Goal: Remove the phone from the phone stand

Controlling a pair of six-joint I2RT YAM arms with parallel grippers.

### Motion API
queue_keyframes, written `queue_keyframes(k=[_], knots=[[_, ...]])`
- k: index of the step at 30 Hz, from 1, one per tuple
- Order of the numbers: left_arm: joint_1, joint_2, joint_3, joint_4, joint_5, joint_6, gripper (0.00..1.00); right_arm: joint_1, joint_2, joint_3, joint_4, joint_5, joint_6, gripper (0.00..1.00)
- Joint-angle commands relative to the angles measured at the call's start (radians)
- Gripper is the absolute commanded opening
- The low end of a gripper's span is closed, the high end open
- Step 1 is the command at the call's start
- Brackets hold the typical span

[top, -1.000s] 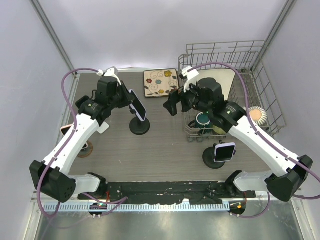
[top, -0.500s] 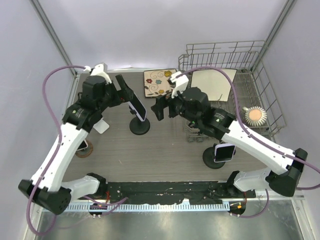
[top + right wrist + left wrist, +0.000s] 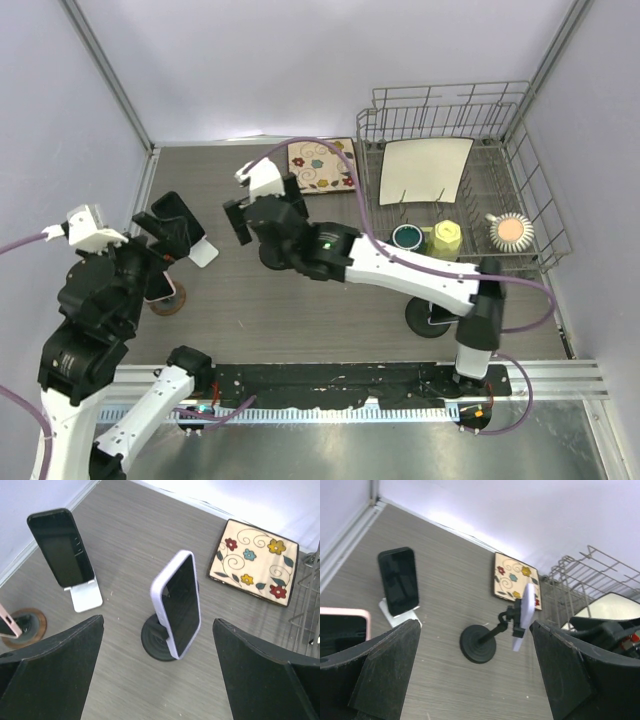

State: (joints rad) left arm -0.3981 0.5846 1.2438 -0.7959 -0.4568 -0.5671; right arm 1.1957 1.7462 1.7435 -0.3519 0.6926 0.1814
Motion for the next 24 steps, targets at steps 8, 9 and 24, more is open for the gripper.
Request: queue_keyframes(k=[8,9,24], knots=[[-0.034,-0.109,-0.089,-0.143,-0.115,0.004,0.99,0.033,0.370,0.523,-0.214,0.388,-0.019,0.99],[-0.044,-0.115,-0.092,-0.144,-0.114,0.004,0.98,0.035,0.395,0.548,-0.226,0.410,-0.026,0.99],[-0.087,-0.132,-0.159,-0.109,-0.057,0.013,0.98,-0.005,0.464,0.515,-0.237,0.492,-0.029,0.53]])
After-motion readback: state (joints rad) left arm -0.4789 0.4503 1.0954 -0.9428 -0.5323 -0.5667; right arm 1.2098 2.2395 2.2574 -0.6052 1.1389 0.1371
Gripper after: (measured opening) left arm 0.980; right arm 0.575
